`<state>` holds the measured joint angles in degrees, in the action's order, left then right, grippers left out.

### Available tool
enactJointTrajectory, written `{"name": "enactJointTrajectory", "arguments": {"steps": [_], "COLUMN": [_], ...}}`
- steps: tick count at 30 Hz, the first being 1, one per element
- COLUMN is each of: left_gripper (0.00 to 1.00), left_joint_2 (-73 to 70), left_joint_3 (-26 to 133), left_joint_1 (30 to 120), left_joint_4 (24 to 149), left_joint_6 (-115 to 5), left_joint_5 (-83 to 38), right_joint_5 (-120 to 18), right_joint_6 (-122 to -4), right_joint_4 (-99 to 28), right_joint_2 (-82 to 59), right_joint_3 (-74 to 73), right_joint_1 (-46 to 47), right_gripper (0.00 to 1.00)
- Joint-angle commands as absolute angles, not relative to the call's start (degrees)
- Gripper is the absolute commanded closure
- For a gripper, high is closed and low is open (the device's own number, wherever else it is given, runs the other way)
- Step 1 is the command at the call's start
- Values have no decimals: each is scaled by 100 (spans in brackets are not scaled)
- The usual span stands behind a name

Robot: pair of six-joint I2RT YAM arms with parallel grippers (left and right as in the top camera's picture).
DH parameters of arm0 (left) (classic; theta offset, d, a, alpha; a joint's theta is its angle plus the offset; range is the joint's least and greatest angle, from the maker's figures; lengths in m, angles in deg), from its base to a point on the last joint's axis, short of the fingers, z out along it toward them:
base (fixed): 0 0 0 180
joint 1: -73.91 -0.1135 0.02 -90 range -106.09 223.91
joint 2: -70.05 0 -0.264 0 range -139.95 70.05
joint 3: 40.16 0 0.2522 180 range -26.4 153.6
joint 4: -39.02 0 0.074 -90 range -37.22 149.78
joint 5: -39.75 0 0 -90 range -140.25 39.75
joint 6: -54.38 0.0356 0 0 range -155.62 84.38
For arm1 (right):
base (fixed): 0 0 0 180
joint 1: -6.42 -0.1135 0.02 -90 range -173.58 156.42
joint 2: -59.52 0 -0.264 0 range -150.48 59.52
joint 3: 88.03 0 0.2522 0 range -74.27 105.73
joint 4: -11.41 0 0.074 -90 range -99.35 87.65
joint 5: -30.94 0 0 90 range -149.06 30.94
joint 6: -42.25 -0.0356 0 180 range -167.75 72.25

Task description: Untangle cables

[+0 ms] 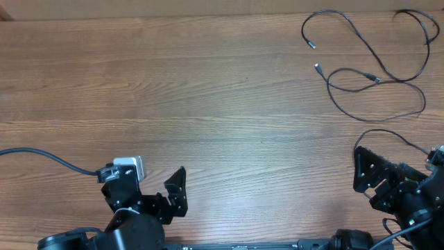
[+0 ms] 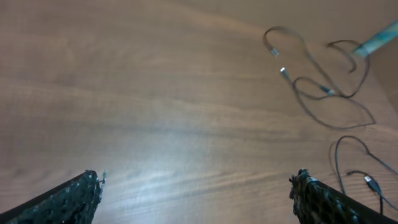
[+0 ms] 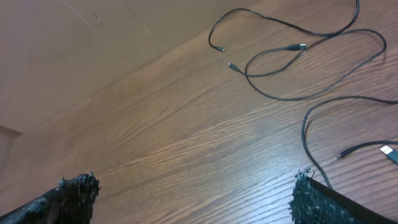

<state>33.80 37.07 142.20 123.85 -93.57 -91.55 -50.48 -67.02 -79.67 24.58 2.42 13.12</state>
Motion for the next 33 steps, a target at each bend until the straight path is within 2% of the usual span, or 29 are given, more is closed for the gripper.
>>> {"name": "enactJointTrajectory", "arguments": {"steps": [1, 4, 9, 19, 25, 33], "left_gripper": [1, 1, 1, 0, 0, 1], "left_joint_2": [3406, 3406, 3406, 3406, 3356, 3179], "left_joint_3": [3833, 3838, 3895, 3897, 3895, 3895], "left_joint_1": [14255, 14255, 14255, 14255, 14255, 14255], "left_joint_4": [11932, 11355, 10750, 10667, 10678, 10468], "left_joint_6": [-8085, -7007, -5875, -5729, -5727, -4774], "left_joint_5": [-9398, -9000, -8294, -8288, -7276, -6578], "right_joint_5": [-5059, -5059, -5059, -5059, -5059, -5059], "right_joint_6": [-6678, -6678, -6678, -6678, -6676, -6676], "right_joint_4": [-7875, -7816, -7762, -7768, -7786, -7788], "right_joint_2": [2447, 2447, 2447, 2447, 2447, 2447], "right_joint_3": [218, 218, 218, 218, 218, 218], "right_joint_1": [1282, 1282, 1282, 1282, 1282, 1282], "right_gripper": [0, 0, 0, 0, 0, 0]}}
